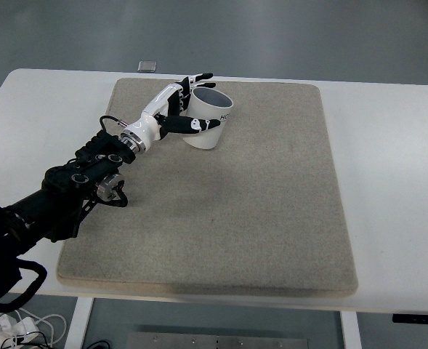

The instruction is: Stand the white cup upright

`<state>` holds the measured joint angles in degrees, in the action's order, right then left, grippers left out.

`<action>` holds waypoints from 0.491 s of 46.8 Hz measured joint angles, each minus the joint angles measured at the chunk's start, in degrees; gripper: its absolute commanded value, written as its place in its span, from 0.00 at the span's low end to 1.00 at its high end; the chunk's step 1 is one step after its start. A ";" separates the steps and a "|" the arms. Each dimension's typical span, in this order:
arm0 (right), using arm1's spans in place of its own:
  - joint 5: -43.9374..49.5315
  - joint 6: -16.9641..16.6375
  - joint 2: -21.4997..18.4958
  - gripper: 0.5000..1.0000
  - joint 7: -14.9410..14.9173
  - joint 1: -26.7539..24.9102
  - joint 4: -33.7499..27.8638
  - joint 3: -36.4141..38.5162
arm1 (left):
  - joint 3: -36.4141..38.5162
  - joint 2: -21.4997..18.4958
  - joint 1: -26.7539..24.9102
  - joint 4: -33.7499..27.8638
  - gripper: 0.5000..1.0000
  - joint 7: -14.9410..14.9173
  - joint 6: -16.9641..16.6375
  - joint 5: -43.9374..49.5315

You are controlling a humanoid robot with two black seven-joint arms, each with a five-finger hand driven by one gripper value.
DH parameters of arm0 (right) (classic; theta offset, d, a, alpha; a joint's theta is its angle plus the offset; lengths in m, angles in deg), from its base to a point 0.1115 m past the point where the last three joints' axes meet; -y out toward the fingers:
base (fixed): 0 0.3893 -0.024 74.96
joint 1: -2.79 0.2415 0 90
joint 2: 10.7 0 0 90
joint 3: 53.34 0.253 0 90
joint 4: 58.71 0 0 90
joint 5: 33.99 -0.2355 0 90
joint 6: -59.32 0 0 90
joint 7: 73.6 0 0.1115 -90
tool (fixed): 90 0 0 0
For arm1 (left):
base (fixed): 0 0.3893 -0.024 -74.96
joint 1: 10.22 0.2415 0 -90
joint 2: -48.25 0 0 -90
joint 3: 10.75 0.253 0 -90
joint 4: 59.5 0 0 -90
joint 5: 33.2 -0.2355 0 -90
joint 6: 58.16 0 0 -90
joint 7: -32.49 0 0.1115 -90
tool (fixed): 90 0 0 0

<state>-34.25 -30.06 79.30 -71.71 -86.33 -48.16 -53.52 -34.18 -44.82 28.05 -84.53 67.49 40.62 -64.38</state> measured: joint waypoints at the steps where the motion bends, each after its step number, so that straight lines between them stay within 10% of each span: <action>1: 0.00 0.00 0.00 0.90 -0.01 0.00 0.00 0.00 | -0.06 0.00 0.02 0.00 0.92 0.00 0.00 0.02; 23: 0.00 0.00 0.00 0.90 0.00 0.00 0.00 0.00 | -0.49 -0.01 0.04 -0.50 0.93 0.00 0.00 0.30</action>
<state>-34.25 -30.06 79.30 -71.71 -86.33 -48.17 -53.52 -34.67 -44.83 28.09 -85.03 67.49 40.62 -64.07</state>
